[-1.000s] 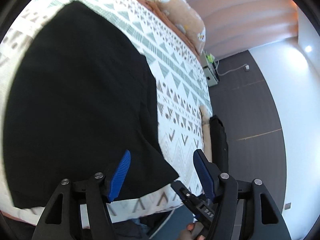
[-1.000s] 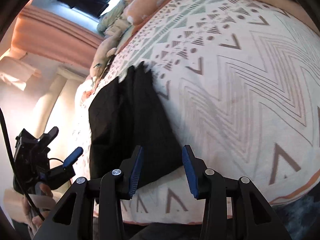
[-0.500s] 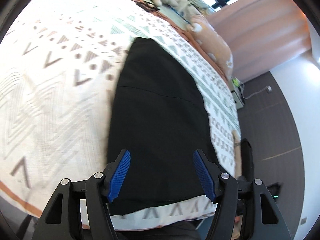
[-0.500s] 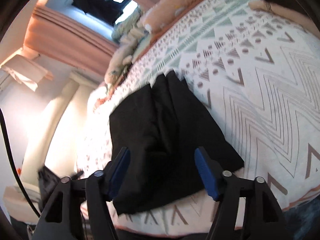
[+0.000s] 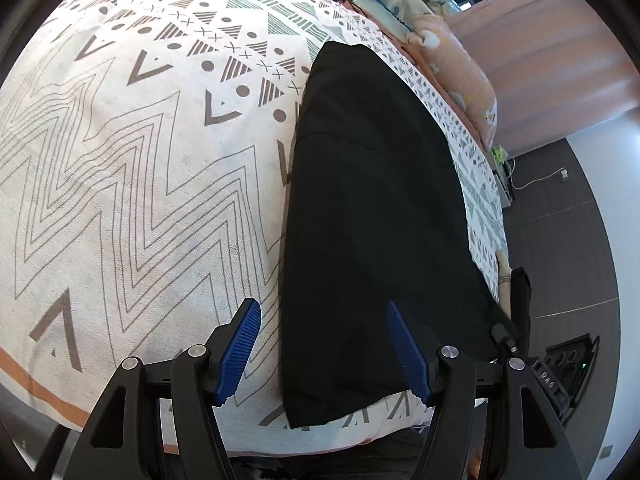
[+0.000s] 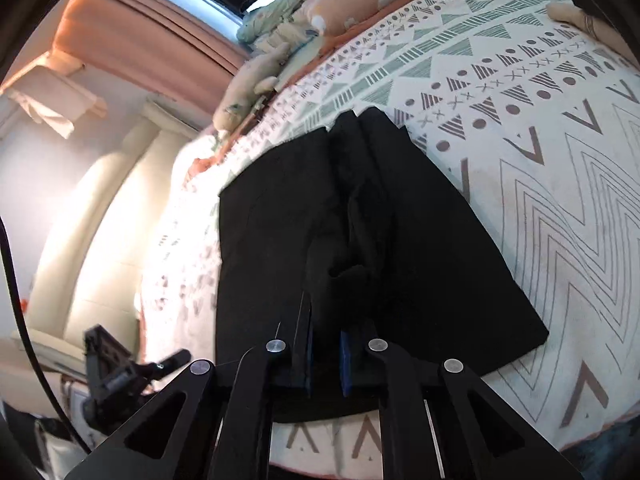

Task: Fold large clothes
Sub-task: 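Grasp the folded black jacket's edge with both grippers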

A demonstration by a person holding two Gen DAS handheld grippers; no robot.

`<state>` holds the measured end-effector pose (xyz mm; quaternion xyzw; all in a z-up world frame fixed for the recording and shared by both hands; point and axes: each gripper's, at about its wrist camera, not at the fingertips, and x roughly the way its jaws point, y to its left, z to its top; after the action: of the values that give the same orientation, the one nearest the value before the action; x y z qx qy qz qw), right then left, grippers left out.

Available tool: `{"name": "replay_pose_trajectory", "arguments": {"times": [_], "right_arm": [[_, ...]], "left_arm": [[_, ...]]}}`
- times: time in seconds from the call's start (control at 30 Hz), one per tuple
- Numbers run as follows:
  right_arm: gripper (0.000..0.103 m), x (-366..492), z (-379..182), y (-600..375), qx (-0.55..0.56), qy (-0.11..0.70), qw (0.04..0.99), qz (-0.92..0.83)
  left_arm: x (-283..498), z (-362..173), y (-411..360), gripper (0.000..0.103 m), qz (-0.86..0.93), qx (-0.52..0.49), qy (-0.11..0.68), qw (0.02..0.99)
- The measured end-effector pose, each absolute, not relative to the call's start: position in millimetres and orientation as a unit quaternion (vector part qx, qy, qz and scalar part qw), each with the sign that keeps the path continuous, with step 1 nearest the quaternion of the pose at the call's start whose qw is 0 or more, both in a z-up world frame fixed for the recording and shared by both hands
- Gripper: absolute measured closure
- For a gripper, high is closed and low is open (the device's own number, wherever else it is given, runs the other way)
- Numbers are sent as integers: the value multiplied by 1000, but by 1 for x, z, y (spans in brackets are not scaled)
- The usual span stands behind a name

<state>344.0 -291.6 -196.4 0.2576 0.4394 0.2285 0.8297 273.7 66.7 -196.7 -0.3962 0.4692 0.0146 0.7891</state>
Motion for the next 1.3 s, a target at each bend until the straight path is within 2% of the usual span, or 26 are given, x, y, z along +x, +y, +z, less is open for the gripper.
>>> {"name": "replay_pose_trajectory", "arguments": {"times": [0.13, 0.43, 0.7, 0.93, 0.97, 1.0, 1.03, 1.2, 1.3], "right_arm": [[95, 340, -189, -307, 261, 418, 842, 220], [95, 332, -220, -360, 314, 431, 823, 195], [96, 326, -254, -391, 356, 446, 801, 180], [96, 325, -257, -389, 344, 461, 799, 177], [94, 326, -257, -390, 342, 466, 797, 173], [87, 327, -255, -389, 336, 474, 797, 164], [75, 328, -250, -389, 330, 475, 800, 160], [39, 335, -219, -392, 279, 463, 825, 164], [36, 349, -207, -393, 259, 458, 833, 171]], "left_arm": [[277, -196, 59, 37, 11, -391, 468, 793], [302, -200, 20, 60, -26, -375, 480, 792], [311, -200, 2, 61, -44, -365, 491, 790], [319, -201, -6, 61, -30, -353, 496, 793], [317, -200, -4, 61, -28, -352, 495, 794], [319, -200, -4, 61, -25, -351, 495, 795], [319, -199, -2, 61, -21, -352, 492, 796], [326, -202, 8, 61, -5, -364, 485, 795], [332, -206, 16, 61, 2, -373, 483, 792]]}}
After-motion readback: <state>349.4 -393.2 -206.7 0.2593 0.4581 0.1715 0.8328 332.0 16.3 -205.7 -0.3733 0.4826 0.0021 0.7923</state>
